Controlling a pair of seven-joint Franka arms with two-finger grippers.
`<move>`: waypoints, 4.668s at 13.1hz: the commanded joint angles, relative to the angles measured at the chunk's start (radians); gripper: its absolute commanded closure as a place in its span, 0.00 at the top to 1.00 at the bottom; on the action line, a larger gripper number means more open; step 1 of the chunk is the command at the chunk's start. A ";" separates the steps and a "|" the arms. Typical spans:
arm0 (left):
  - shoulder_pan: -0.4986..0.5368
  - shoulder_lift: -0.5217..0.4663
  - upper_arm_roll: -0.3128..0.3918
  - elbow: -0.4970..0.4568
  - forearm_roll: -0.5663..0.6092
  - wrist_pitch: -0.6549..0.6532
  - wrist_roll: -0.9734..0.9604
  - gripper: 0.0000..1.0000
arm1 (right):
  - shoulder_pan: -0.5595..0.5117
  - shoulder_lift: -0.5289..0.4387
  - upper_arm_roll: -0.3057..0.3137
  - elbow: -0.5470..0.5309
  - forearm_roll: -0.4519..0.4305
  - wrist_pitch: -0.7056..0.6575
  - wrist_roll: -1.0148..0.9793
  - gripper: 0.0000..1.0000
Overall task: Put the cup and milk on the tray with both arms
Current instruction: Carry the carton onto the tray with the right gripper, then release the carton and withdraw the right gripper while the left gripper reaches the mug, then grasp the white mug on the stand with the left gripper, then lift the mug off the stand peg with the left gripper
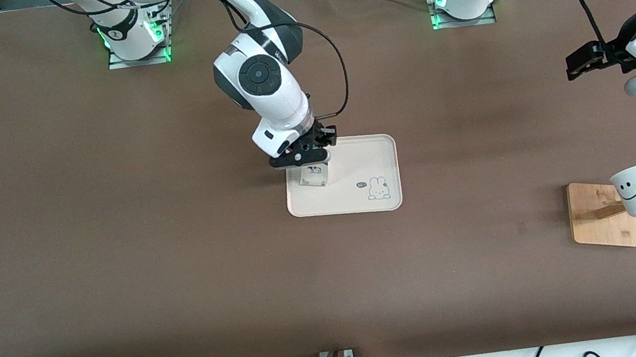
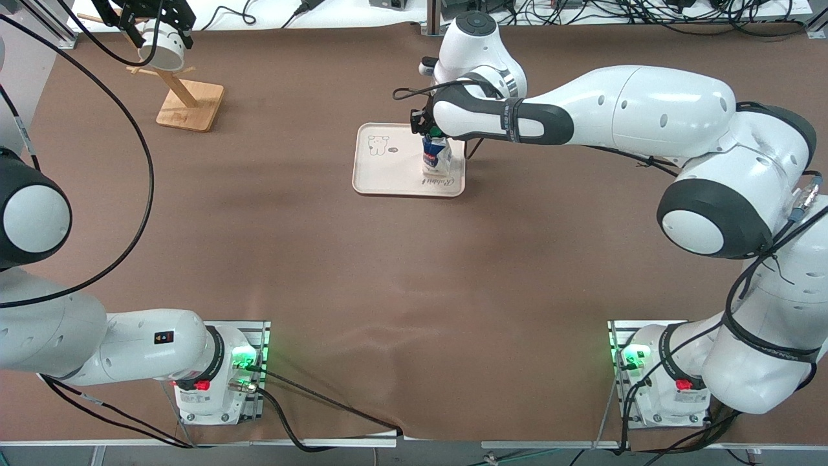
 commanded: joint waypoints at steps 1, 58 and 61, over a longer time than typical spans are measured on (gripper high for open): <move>0.037 0.077 -0.006 0.044 0.019 -0.018 -0.010 1.00 | 0.010 0.013 -0.014 0.017 -0.002 -0.002 0.012 0.24; 0.204 -0.091 -0.228 -0.668 -0.541 1.460 0.084 0.00 | -0.591 -0.636 -0.096 -0.150 -0.148 -0.588 -0.746 1.00; 0.203 -0.081 -0.242 -0.603 -0.436 1.274 0.082 0.00 | -0.591 -0.631 -0.096 -0.150 -0.148 -0.583 -0.746 1.00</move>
